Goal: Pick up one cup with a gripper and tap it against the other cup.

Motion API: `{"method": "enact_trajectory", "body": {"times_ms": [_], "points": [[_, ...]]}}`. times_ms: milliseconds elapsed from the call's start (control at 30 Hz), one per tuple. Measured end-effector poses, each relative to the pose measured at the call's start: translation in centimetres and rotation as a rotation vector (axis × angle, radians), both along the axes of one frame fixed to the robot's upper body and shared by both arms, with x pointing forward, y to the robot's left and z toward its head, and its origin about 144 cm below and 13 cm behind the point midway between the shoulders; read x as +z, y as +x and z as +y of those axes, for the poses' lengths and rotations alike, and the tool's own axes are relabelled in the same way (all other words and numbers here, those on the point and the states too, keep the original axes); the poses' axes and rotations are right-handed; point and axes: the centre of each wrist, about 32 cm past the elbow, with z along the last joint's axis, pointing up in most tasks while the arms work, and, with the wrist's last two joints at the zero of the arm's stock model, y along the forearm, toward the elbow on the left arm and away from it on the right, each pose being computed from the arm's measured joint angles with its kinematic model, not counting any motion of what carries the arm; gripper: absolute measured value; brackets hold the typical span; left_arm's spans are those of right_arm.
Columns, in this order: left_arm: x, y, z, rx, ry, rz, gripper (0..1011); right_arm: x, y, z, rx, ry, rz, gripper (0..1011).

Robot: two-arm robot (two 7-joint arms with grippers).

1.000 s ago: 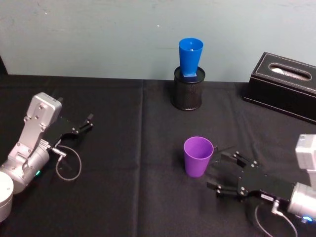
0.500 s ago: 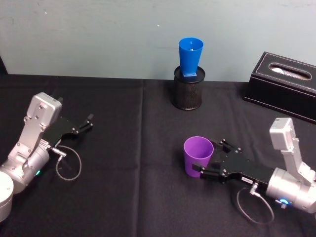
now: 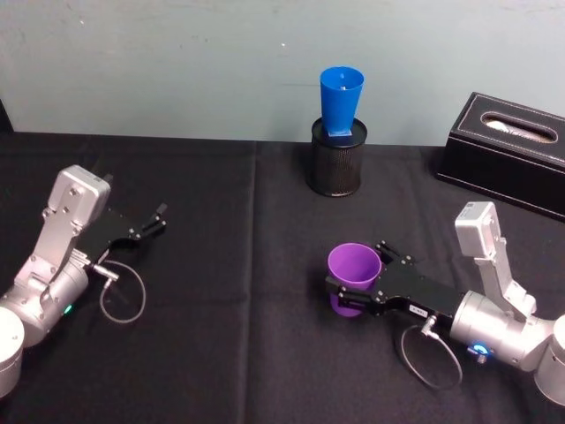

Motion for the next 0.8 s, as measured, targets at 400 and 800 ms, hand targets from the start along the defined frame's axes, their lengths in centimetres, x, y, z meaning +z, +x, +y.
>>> {"method": "enact_trajectory", "body": {"times_ms": [400,800], "points": [[0.00,0.00,0.00,0.000,0.000,0.000,1005,-0.03,0.05,0.06,-0.002,-0.001,-0.005,966],[0.00,0.00,0.00,0.000,0.000,0.000,1005,0.02,0.00,-0.01,0.000,0.001,-0.005,757]]}}
